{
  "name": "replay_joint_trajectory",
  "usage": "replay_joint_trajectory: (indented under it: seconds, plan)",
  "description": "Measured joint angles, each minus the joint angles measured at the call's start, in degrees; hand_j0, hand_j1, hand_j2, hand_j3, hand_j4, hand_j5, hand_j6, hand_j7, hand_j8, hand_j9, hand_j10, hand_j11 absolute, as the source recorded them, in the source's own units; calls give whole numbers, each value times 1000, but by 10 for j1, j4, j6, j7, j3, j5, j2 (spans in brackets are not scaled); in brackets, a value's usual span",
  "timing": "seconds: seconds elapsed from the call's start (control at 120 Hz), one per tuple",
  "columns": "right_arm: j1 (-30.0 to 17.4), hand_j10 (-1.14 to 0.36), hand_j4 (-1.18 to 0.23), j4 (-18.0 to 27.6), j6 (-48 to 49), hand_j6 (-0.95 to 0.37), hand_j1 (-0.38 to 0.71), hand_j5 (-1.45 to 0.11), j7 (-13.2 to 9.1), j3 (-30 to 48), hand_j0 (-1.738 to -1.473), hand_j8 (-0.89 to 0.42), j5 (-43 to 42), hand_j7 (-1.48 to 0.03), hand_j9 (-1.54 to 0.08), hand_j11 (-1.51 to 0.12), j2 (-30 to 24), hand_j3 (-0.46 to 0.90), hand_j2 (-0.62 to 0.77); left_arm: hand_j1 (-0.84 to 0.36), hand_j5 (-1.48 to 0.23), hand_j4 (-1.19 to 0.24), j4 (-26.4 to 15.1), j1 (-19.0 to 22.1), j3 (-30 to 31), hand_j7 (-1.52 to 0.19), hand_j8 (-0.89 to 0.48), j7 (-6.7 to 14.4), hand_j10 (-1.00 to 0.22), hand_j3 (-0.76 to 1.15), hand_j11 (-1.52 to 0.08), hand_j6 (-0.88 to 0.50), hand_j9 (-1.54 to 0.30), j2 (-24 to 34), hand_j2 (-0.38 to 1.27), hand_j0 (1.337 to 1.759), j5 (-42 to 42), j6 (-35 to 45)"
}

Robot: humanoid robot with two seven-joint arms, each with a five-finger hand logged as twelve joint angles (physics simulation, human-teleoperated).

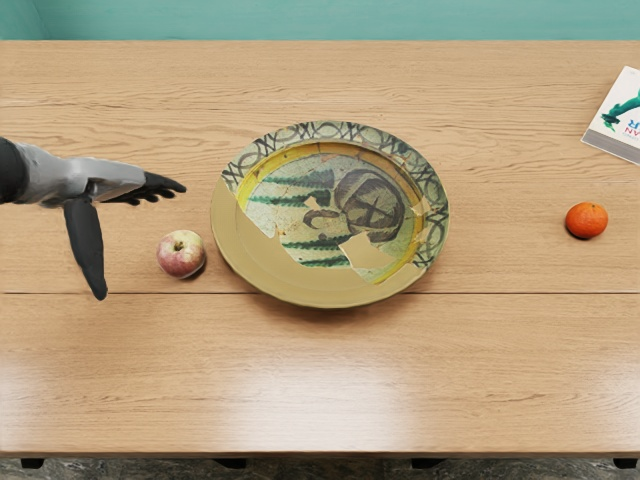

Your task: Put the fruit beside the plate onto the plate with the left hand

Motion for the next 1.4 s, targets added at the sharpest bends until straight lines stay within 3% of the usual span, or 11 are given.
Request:
replay_joint_trajectory:
  seconds: [0.117,0.242,0.408,0.5,0.867,1.208,1.4]
  plan:
    - [0,0,0,0,0,0,-349,0,0,0,-1658,0,0,0,0,0,0,0,0,327,-26,-26,-2,34,-2,-26,-28,7,-26,0,-25,-28,-26,-29,5,1658,64,123]
    - [-1,0,0,0,0,0,-349,0,0,0,-1658,0,0,0,0,0,0,0,0,322,-32,-30,-3,76,-3,-31,-31,9,-29,0,-31,-32,-31,-55,6,1658,88,180]
    - [-1,0,0,0,0,0,-349,0,0,0,-1658,0,0,0,0,0,0,0,0,320,-35,-32,-3,91,-3,-34,-33,10,-31,0,-34,-34,-34,-63,7,1658,121,200]
    - [-1,0,0,0,0,0,-349,0,0,0,-1658,0,0,0,0,0,0,0,0,320,-35,-32,-3,128,-2,-34,-33,10,-31,0,-34,-34,-34,-69,7,1658,172,232]
    - [-1,0,0,-5,0,0,-349,0,0,0,-1658,0,0,0,0,0,0,0,0,313,-42,-37,-3,191,-1,-42,-39,10,-37,0,-41,-39,-42,-105,9,1658,257,307]
    - [-1,0,0,-8,0,0,-349,0,0,0,-1658,0,0,0,0,0,0,0,0,249,-112,-90,-3,209,-2,-111,-92,10,-90,0,-111,-92,-111,-128,20,1658,291,328]
    - [-1,0,0,-9,0,0,-349,0,0,0,-1658,0,0,0,0,0,0,0,0,138,-232,-182,-3,224,-1,-232,-184,10,-182,0,-231,-184,-232,-131,38,1658,301,346]
